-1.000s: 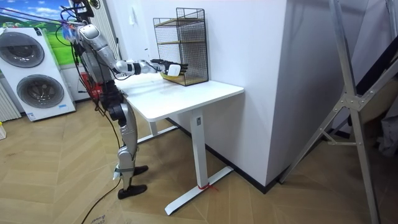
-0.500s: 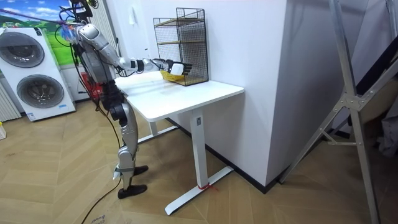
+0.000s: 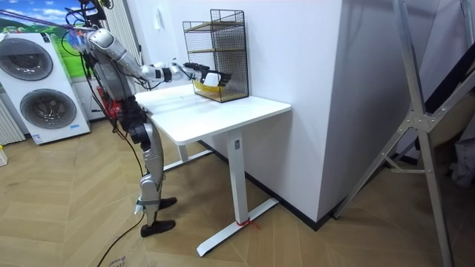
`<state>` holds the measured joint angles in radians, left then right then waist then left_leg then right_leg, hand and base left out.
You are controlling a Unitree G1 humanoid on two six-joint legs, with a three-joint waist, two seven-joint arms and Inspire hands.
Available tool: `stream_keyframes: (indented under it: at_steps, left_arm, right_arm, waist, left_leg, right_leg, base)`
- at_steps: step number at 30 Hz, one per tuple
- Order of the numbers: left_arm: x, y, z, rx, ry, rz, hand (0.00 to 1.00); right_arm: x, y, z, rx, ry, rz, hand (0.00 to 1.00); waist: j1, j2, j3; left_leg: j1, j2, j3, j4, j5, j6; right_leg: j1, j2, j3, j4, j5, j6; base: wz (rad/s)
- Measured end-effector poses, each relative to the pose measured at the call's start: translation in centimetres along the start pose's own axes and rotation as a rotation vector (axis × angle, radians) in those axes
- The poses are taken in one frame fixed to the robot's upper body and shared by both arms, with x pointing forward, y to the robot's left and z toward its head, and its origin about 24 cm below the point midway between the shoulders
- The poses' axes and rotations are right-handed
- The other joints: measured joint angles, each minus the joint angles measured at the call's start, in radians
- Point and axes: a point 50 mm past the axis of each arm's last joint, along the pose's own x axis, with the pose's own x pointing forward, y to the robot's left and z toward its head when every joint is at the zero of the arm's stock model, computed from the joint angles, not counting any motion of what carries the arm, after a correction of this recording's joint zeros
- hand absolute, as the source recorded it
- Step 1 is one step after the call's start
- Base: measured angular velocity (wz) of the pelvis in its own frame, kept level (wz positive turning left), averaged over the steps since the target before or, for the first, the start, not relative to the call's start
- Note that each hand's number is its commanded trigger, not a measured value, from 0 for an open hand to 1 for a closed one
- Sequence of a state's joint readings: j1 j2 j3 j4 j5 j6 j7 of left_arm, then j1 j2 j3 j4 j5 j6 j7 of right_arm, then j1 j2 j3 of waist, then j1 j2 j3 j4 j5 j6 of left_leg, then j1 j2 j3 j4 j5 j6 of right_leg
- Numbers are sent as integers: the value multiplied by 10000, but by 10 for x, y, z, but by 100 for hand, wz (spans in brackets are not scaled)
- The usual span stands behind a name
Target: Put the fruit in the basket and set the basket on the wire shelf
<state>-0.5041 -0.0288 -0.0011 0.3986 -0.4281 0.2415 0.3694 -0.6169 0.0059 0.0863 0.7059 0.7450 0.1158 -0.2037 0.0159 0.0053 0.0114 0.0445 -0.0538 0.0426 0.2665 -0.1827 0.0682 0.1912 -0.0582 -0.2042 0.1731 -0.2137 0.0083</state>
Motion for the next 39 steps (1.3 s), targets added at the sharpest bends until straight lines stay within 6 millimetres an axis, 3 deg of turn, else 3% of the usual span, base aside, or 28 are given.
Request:
stream_keyframes:
  at_steps: [12,24,28,39]
  left_arm:
    - [3,1,-7,78,377,221,0]
    - [3,3,-10,-121,547,214,0]
    - [4,6,-19,-62,941,314,0]
    - [5,7,-26,193,1205,-125,0]
  right_arm:
    - [7,8,8,206,118,-179,0]
    - [6,0,-1,21,363,-385,0]
    - [3,-7,-9,-765,531,-443,0]
    - [2,-11,-13,-2341,451,-247,0]
  waist:
    - [-261,-4,3]
    - [-404,0,24]
    - [-416,100,86]
    - [-378,150,65]
  left_leg:
    - [-17,23,5,10,49,-6]
    - [178,8,21,-79,50,-4]
    - [207,0,-1,-131,50,-2]
    - [219,1,19,-200,55,-5]
  right_leg:
    - [8,-25,-7,96,25,-31]
    - [216,58,68,-16,54,-6]
    - [259,59,80,-35,65,3]
    - [182,50,94,-40,64,4]
  base:
    - [0]
    - [0]
    - [1]
    - [0]
